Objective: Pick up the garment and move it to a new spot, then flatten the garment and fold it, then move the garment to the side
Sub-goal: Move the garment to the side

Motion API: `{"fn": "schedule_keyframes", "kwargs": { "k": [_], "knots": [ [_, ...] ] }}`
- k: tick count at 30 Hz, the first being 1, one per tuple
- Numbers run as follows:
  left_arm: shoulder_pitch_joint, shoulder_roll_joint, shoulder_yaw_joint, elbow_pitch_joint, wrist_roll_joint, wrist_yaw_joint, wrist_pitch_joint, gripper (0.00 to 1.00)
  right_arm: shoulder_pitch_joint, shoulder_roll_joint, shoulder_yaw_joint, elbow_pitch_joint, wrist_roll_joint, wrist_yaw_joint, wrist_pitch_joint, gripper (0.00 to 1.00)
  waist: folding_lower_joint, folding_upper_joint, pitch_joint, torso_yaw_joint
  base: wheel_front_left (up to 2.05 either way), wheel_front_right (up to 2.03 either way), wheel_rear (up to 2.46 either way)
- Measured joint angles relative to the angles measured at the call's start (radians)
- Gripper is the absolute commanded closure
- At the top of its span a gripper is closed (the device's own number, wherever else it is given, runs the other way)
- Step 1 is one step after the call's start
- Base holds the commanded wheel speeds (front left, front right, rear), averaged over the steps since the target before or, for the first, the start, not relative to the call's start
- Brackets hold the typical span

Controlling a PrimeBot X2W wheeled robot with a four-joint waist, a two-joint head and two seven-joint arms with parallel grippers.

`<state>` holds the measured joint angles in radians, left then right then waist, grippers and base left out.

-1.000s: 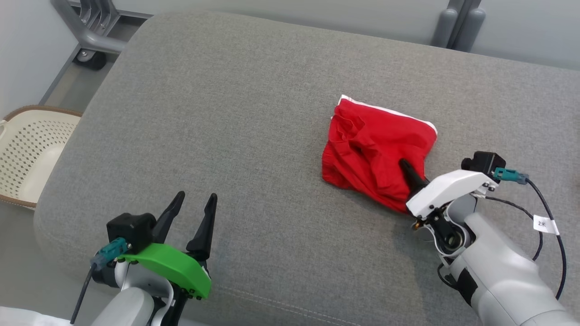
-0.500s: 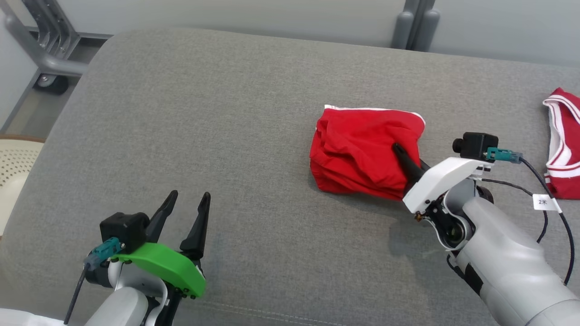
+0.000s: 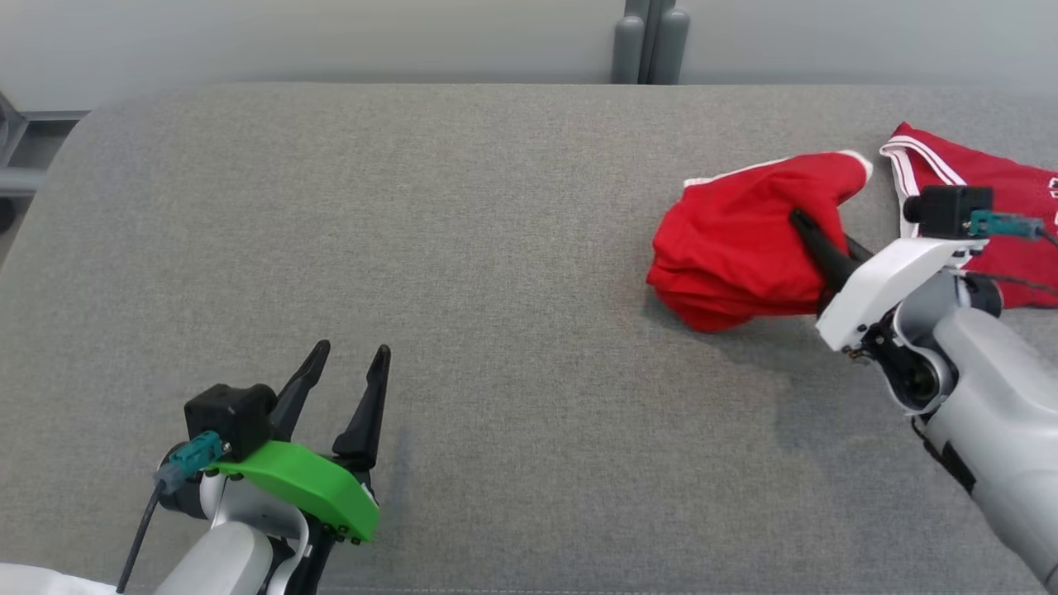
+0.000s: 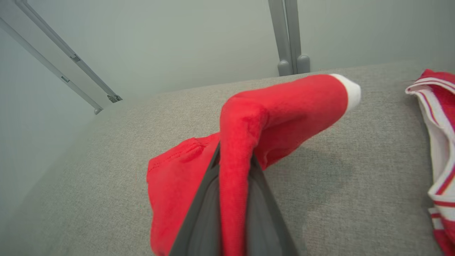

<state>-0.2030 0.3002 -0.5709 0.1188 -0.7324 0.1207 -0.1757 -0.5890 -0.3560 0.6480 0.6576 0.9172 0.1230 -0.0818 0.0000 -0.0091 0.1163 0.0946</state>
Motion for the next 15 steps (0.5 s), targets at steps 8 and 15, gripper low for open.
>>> {"fn": "schedule_keyframes", "kwargs": {
  "k": [8,15],
  "knots": [
    [-0.001,0.003,-0.002,-0.024,0.007,0.000,0.018,0.00,-0.082,-0.133,-0.007,-0.067,-0.012,0.000,0.024,1.00,0.0000,0.0000,0.055,-0.025,0.00,0.00,0.00],
    [-0.007,0.011,-0.002,-0.043,0.021,0.000,0.033,0.00,-0.139,-0.220,0.017,-0.127,-0.008,0.000,0.081,1.00,0.0000,0.0000,0.112,-0.028,0.00,0.00,0.00]
  ]
}}
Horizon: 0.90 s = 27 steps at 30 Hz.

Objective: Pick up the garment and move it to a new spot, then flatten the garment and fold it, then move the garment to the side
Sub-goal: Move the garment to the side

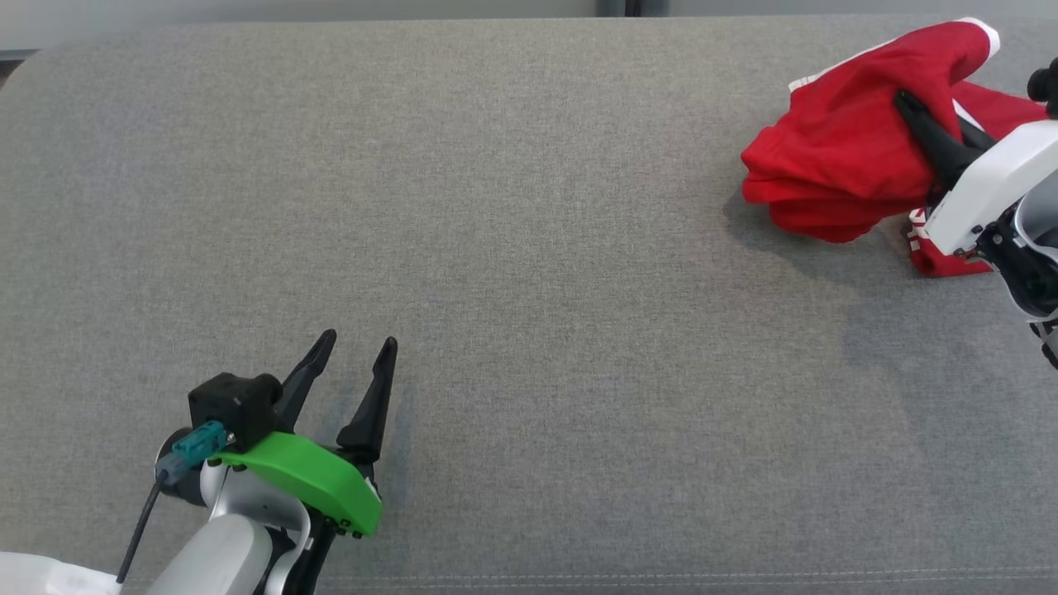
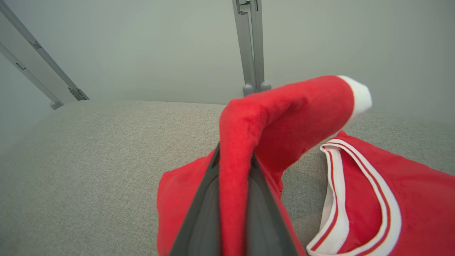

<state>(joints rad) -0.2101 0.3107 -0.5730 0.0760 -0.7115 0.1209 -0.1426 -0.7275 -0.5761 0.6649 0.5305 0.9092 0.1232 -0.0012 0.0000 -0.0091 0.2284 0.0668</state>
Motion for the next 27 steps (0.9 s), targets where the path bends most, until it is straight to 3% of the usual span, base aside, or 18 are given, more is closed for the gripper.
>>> {"fn": "schedule_keyframes", "kwargs": {
  "k": [6,13,27],
  "knots": [
    [-0.039,-0.001,-0.002,-0.016,0.005,0.000,0.009,0.00,-0.052,-0.069,0.058,-0.066,-0.006,0.002,0.042,1.00,0.0000,0.0000,0.048,0.014,0.00,0.00,0.00],
    [-0.040,0.001,0.017,-0.018,0.006,0.002,0.009,0.00,-0.055,-0.203,0.086,-0.076,-0.017,0.001,0.065,1.00,0.0000,0.0000,0.097,0.041,0.00,0.00,0.00],
    [-0.069,0.014,0.025,-0.036,0.030,0.002,0.011,0.00,-0.064,-0.365,0.029,-0.093,0.012,0.002,0.007,1.00,0.0000,0.0000,0.191,0.057,0.00,0.00,0.00]
  ]
}}
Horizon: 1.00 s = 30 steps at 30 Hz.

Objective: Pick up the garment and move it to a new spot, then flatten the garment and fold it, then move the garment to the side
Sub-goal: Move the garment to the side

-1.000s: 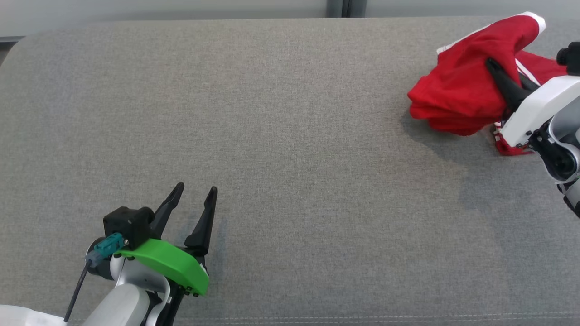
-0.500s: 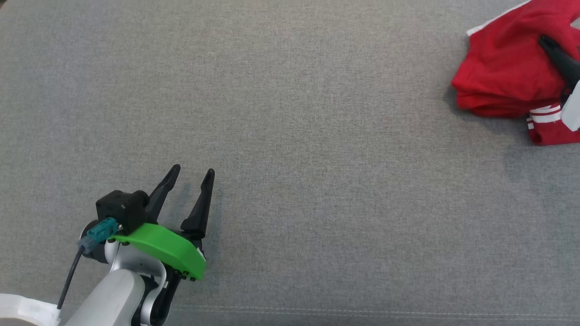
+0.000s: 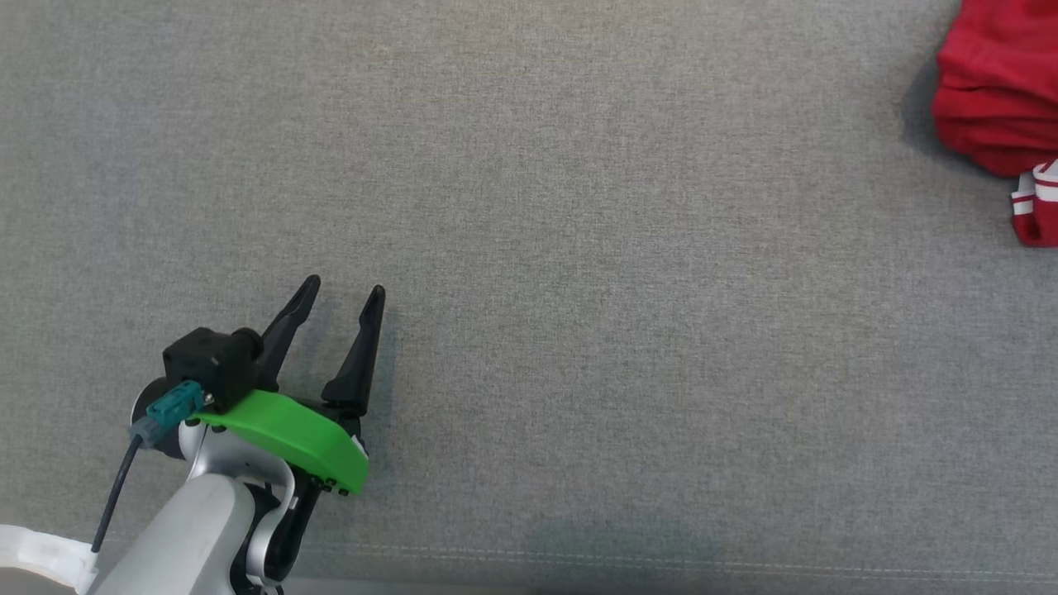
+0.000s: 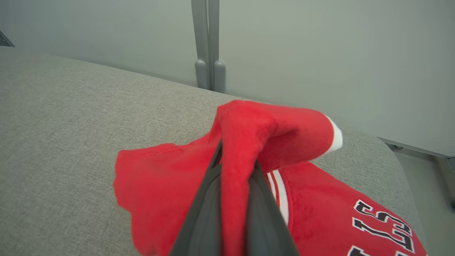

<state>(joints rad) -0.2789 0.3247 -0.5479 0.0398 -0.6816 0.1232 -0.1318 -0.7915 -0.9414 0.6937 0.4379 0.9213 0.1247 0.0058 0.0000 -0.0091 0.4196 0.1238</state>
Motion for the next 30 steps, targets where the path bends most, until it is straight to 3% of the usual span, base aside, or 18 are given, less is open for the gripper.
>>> {"fn": "schedule_keyframes", "kwargs": {
  "k": [13,23,25,26,30],
  "knots": [
    [-0.011,0.003,0.009,-0.016,0.013,0.000,0.008,0.00,0.075,-0.104,-0.028,0.031,0.063,0.000,-0.091,1.00,0.0000,0.0000,0.054,0.010,0.00,0.00,0.00],
    [-0.023,0.008,0.016,-0.015,0.025,0.000,0.008,0.00,0.134,-0.083,-0.042,0.170,0.075,-0.003,-0.161,1.00,0.0000,0.0000,0.078,-0.003,0.00,0.00,0.00],
    [-0.032,0.008,0.016,-0.015,0.026,0.000,0.009,0.00,0.136,-0.065,-0.044,0.188,0.075,-0.012,-0.173,0.57,0.0000,0.0000,0.079,-0.003,0.00,0.00,0.00],
    [-0.034,0.008,0.014,-0.013,0.026,0.000,0.009,0.00,0.138,-0.055,-0.044,0.200,0.075,-0.015,-0.174,0.00,0.0000,0.0000,0.078,-0.003,0.00,0.00,0.00],
    [-0.035,0.004,0.000,-0.008,0.027,0.000,0.014,0.00,0.161,-0.030,-0.041,0.245,0.082,-0.044,-0.174,0.00,0.0000,0.0000,0.070,-0.001,0.00,0.00,0.00]
  ]
}}
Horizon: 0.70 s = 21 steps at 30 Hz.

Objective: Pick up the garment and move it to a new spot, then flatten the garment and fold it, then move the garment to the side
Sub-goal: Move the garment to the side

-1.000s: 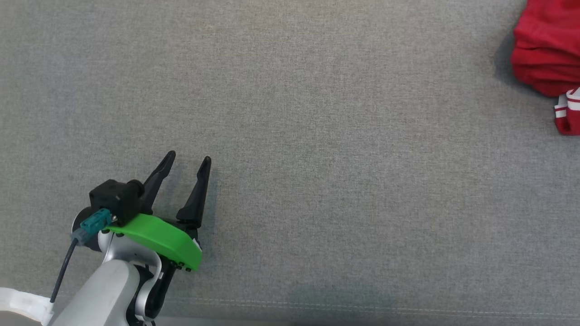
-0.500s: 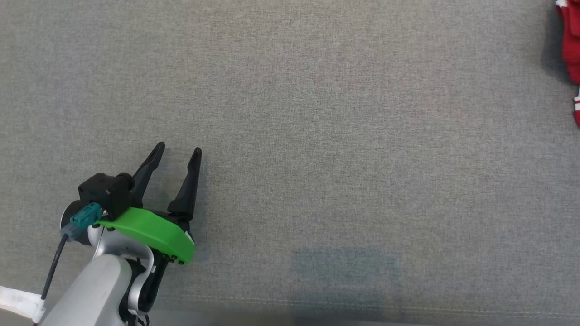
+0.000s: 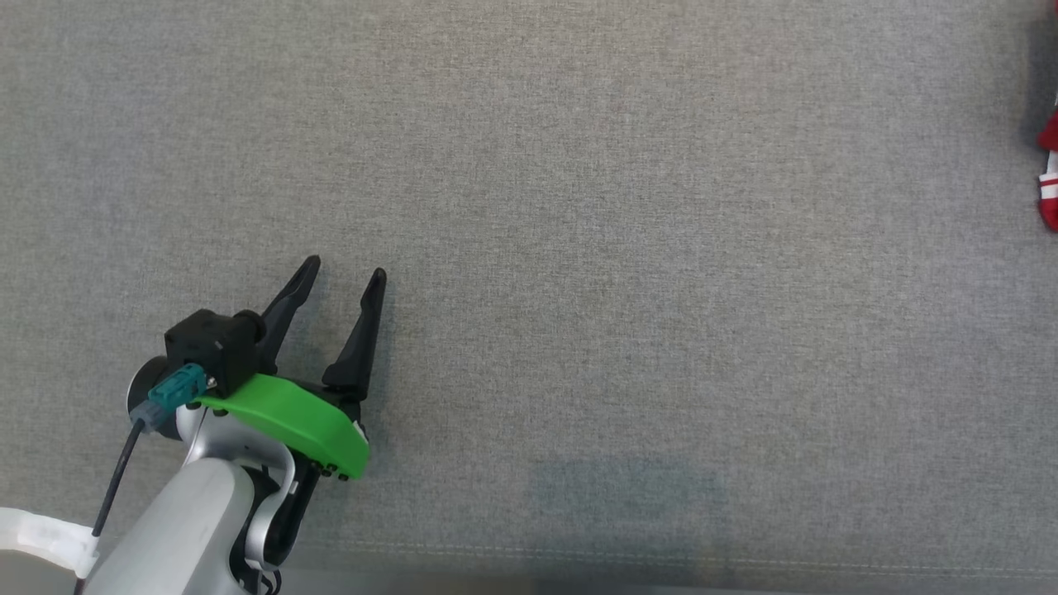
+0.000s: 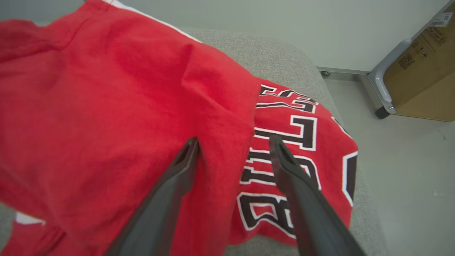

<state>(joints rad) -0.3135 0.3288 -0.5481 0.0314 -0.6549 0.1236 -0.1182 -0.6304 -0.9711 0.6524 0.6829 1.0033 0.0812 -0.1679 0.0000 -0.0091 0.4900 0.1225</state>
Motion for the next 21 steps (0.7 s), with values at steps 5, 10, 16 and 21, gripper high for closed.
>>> {"fn": "schedule_keyframes", "kwargs": {
  "k": [5,10,16,21],
  "knots": [
    [0.000,-0.003,-0.002,0.019,0.000,0.000,0.000,0.00,0.005,0.009,-0.004,0.035,0.002,-0.029,-0.014,0.00,0.0000,0.0000,-0.015,0.005,0.00,0.00,0.00],
    [0.000,-0.012,-0.001,0.027,0.000,0.000,-0.007,0.00,0.004,0.029,-0.023,0.047,0.000,-0.057,-0.044,0.00,0.0000,0.0000,-0.044,0.005,0.00,0.00,0.00],
    [0.001,-0.022,0.002,0.042,-0.002,0.000,-0.012,0.00,0.002,0.041,-0.025,0.023,-0.028,-0.067,-0.067,0.00,0.0000,0.0000,-0.078,0.001,0.00,0.00,0.00],
    [0.002,-0.022,0.006,0.054,-0.002,0.000,-0.017,0.00,-0.004,0.074,-0.025,-0.024,-0.054,-0.074,-0.076,0.00,0.0000,0.0000,-0.109,-0.008,0.00,0.00,0.00]
  ]
}}
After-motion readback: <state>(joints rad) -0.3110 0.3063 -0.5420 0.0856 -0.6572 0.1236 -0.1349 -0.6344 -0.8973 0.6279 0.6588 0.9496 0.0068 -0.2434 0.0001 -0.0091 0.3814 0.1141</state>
